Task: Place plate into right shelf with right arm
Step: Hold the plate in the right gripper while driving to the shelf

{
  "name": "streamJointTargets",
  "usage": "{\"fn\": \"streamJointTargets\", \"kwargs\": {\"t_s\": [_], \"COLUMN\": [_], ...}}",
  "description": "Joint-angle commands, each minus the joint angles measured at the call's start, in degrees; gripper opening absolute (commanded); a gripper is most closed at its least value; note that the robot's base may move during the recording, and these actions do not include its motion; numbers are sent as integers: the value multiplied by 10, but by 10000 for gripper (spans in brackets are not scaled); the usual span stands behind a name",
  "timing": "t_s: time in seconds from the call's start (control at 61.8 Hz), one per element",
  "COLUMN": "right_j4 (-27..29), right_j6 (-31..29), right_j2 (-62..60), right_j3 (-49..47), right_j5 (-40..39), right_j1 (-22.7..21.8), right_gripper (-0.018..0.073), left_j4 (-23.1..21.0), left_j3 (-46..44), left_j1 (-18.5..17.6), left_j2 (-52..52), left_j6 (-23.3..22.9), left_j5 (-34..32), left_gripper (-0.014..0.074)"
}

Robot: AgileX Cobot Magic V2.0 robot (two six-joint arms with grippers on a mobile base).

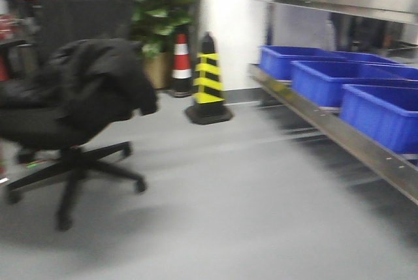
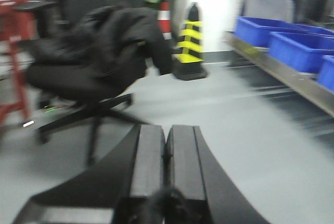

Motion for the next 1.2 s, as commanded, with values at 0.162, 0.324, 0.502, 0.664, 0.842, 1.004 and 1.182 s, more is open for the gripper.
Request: {"fn": "streamJointTargets", "kwargs": {"t_s": [0.162,0.324,0.502,0.664,0.842,1.004,1.182], "right_j4": [2,2,2,2,2,2,2], "right_j6": [3,3,3,3,3,3,3], "right_j2": [7,7,7,7,7,7,7], "right_j3": [-16,-16,-16,-16,-16,-16,-16], "right_j5": [-58,-58,-58,-58,-58,-58,-58], "right_j1": [0,0,0,0,0,0,0], "right_gripper": [63,63,63,63,63,63,63], "left_j4": [-3,-3,-3,-3,-3,-3,-3], "left_j3": [5,5,5,5,5,5,5], "left_j1": [-4,-4,-4,-4,-4,-4,-4], "left_j2": [-4,-4,-4,-4,-4,-4,-4], "left_j6": [-2,-2,-2,-2,-2,-2,-2], "left_j5": [-49,-49,-49,-49,-49,-49,-49], "left_gripper": [-47,-47,-47,-47,-47,-47,-47]}}
